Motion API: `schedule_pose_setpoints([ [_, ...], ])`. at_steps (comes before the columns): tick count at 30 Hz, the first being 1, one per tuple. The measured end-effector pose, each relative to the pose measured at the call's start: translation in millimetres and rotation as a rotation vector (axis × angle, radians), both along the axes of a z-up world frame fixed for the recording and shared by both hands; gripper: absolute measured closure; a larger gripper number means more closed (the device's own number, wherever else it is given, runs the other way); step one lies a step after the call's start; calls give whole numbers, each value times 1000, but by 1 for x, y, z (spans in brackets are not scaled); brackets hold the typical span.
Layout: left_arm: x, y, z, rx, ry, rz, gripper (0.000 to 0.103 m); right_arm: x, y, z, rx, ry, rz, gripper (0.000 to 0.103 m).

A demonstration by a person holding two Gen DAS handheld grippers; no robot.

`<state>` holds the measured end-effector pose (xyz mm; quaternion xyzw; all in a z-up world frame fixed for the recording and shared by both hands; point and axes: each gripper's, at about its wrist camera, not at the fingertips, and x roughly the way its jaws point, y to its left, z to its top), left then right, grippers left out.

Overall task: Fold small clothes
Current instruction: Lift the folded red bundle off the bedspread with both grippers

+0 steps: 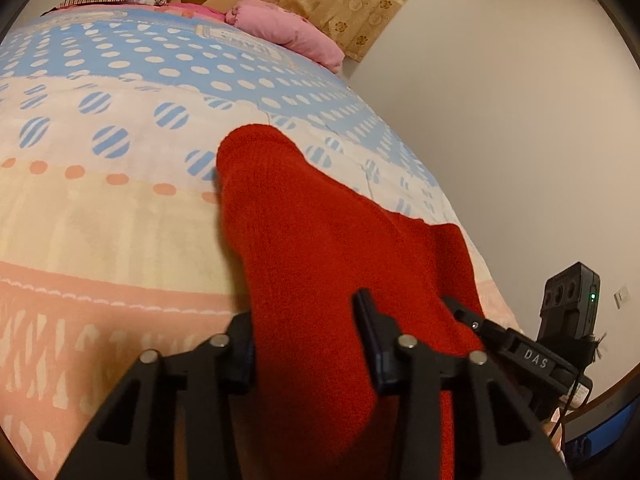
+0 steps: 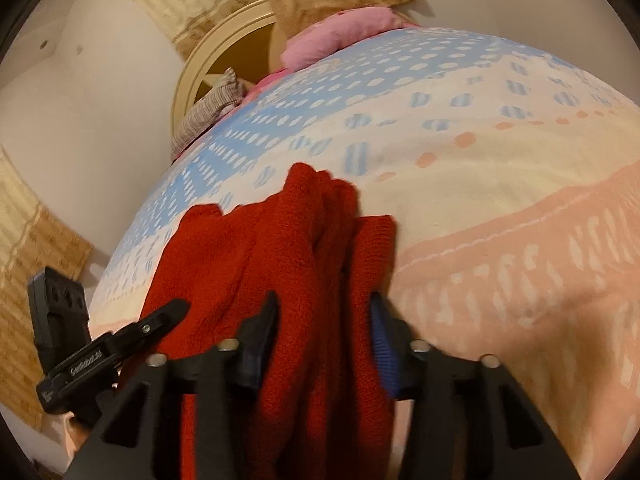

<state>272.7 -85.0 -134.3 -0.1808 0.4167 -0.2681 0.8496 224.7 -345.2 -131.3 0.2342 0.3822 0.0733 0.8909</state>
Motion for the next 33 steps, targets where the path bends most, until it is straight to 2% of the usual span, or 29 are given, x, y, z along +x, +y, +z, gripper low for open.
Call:
schedule_pose_setpoints([
  [8,-4,3,4,-3,-32,10,71,-9,18,13,-139,-23,-50,73],
  [14,-26,0,21,56,-88,-17,74,-38,38,39,-226,-55,-116,75],
  [19,-62,-1,44,109,-147,-29,75,-78,48,71,-230,-96,-126,75],
  [24,-96,8,70,85,-163,-44,75,-126,69,99,-257,-121,-148,76],
  [29,-137,17,100,86,-234,-61,75,-173,81,127,-237,-176,-161,78],
  [33,-156,20,116,71,-254,-70,77,-213,94,145,-254,-223,-193,79],
])
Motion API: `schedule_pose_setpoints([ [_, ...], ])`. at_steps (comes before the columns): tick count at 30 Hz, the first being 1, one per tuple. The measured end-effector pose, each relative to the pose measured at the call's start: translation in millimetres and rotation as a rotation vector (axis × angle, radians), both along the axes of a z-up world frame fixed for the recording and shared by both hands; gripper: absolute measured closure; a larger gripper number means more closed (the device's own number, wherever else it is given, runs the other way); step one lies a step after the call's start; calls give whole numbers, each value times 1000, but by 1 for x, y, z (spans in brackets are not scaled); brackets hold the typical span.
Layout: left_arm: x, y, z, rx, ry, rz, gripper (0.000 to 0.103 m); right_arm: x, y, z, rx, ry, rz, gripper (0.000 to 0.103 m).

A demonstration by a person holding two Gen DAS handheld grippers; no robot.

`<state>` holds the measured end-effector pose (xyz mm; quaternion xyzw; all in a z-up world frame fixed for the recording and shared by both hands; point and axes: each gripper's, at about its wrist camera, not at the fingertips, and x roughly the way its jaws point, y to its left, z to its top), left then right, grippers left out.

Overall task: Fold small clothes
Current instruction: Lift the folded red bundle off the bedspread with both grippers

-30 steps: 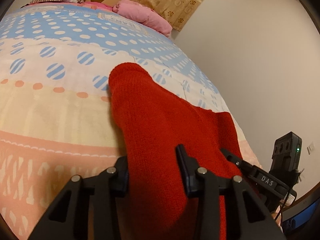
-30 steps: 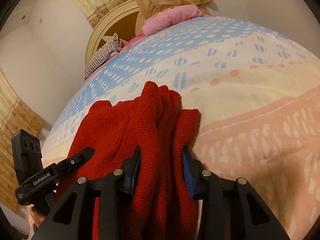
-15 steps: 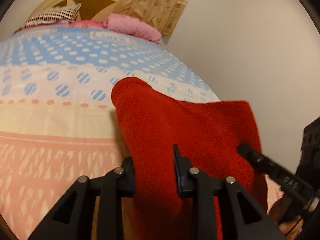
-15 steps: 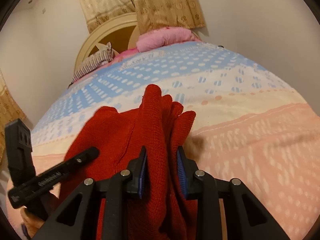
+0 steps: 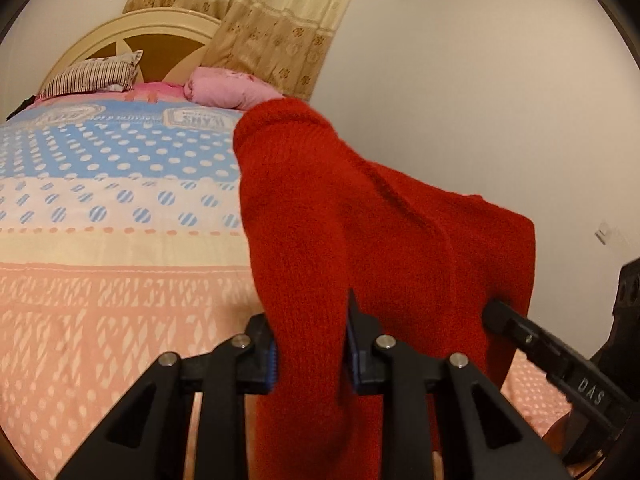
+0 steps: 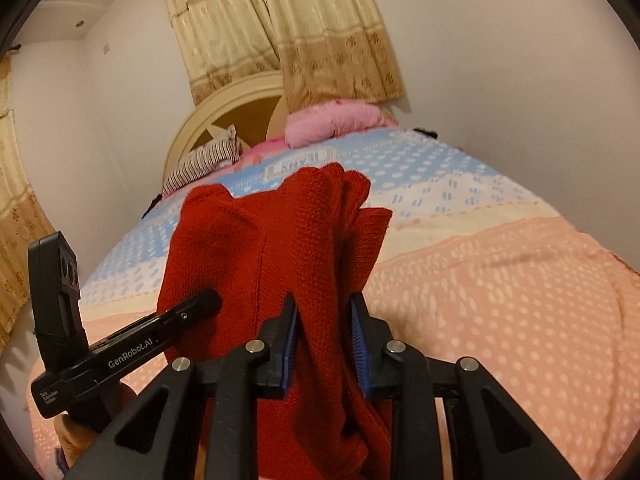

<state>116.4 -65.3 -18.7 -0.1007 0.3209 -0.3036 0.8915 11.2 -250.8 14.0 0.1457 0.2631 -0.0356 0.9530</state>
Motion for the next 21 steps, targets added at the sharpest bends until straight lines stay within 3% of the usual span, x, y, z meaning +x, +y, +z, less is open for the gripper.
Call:
schedule_pose_setpoints([
  [13,-66,0,32,-16,-63,-71,78,-98,28,49,-83,-126,-67,81],
  [21,-89,-17,28,9,-64,-132,78,-143,21,46,-89,-123,-127,81],
])
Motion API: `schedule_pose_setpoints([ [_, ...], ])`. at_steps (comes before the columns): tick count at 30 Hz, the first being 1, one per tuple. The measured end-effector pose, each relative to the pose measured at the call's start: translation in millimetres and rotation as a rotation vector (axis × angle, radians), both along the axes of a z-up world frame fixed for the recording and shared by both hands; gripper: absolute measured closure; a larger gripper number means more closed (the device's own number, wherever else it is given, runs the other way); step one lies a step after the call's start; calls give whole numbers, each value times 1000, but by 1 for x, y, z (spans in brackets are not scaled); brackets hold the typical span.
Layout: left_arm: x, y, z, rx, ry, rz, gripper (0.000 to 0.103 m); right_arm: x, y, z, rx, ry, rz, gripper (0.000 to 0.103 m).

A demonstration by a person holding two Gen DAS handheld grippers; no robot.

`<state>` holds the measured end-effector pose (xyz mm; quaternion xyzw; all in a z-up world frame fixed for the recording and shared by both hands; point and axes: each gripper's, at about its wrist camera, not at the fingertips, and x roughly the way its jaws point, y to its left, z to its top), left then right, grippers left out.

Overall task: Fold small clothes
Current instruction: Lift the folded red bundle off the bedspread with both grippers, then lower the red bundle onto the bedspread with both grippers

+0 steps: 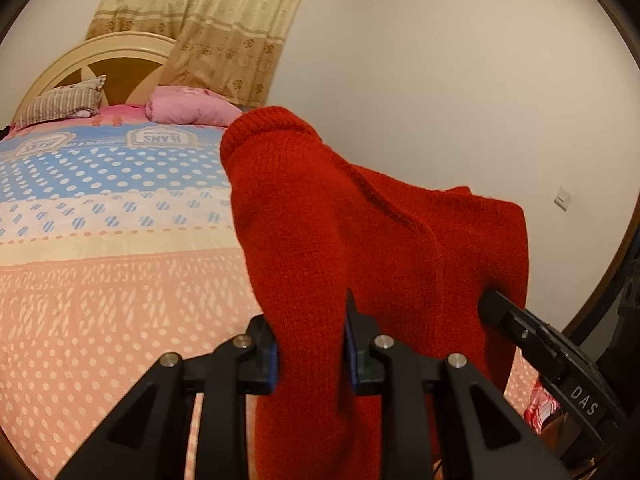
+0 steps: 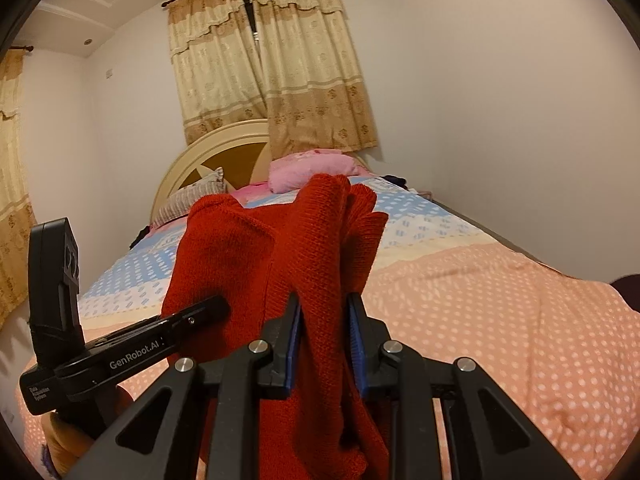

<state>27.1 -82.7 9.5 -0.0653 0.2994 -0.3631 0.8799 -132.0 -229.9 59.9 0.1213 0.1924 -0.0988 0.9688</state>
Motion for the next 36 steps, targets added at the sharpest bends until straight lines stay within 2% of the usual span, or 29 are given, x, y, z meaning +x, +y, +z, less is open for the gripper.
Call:
schedule_pose_setpoints([
  [8,-7,-25,-11,55,20,-47,78,-18,-1,-15,-34,36,-70,81],
  [14,-13,-52,-11,57,13,-94,78,-26,-17,-17,-47,36,-110,82],
  [21,-7,-101,-17,45,49,-160,78,-31,-62,-17,-59,45,-198,82],
  [26,-3,-141,-22,75,29,-190,78,-24,-98,-22,-86,75,-280,83],
  [31,7,-174,-41,106,11,-188,78,-6,-135,-41,-140,116,-332,84],
  [35,27,-203,-65,176,13,-162,78,15,-164,-65,-156,171,-355,86],
  [36,32,-208,-72,196,32,-155,78,24,-174,-73,-168,198,-365,91],
])
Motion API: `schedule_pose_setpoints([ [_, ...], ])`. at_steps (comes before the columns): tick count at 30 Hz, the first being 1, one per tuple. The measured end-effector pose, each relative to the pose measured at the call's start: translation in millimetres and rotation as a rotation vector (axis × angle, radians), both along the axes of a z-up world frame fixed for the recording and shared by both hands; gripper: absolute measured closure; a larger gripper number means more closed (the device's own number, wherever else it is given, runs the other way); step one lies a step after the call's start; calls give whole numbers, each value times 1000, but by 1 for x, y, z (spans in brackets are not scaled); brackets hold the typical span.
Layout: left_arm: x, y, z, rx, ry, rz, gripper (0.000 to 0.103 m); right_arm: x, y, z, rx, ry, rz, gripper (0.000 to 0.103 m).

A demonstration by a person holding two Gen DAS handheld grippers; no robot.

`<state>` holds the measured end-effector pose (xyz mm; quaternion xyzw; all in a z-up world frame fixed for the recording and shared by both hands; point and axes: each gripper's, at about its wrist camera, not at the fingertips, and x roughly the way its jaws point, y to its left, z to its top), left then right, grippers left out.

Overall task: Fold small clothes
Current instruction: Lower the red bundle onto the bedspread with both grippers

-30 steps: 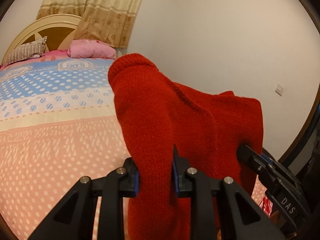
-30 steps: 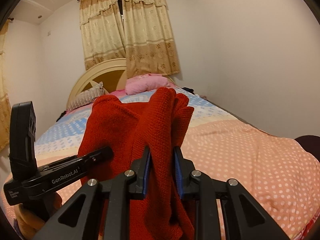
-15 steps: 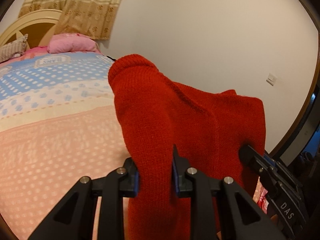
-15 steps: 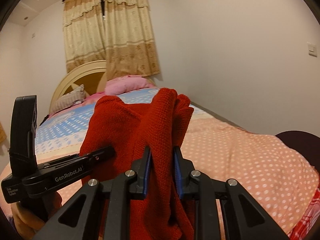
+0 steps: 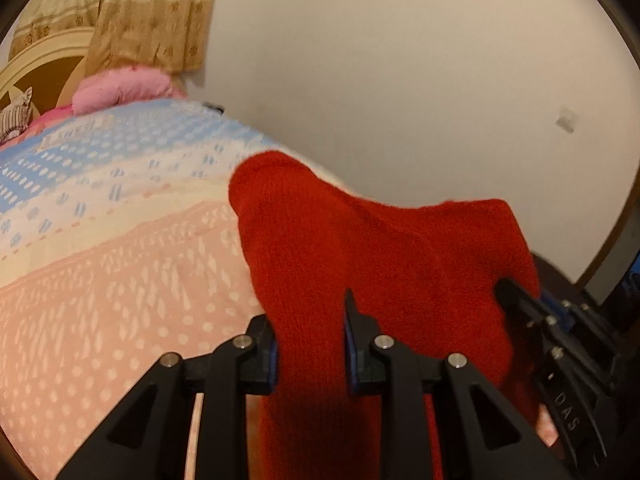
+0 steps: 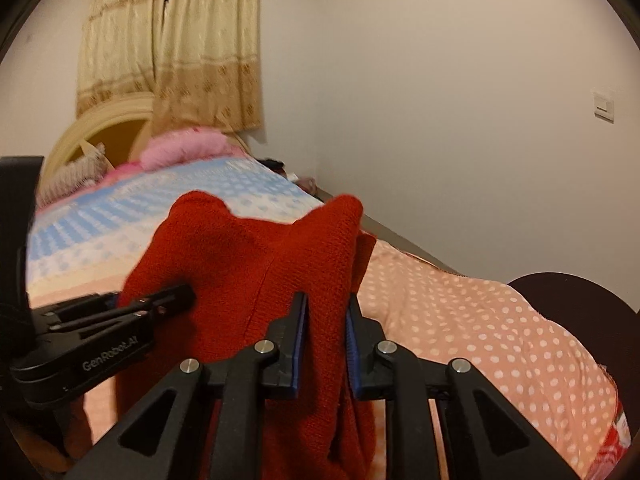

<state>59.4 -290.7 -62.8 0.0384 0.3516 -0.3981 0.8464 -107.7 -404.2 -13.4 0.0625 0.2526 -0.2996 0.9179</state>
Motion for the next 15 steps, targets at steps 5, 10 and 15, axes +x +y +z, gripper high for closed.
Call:
schedule_pose_setpoints([
  [5,13,-2,-28,39,90,45,76,29,-37,-30,70,90,-3,96],
  [10,17,3,-33,51,163,43,64,41,-58,-61,172,163,20,89],
  [15,11,19,-14,39,126,11,63,13,-79,-43,271,76,31,72],
])
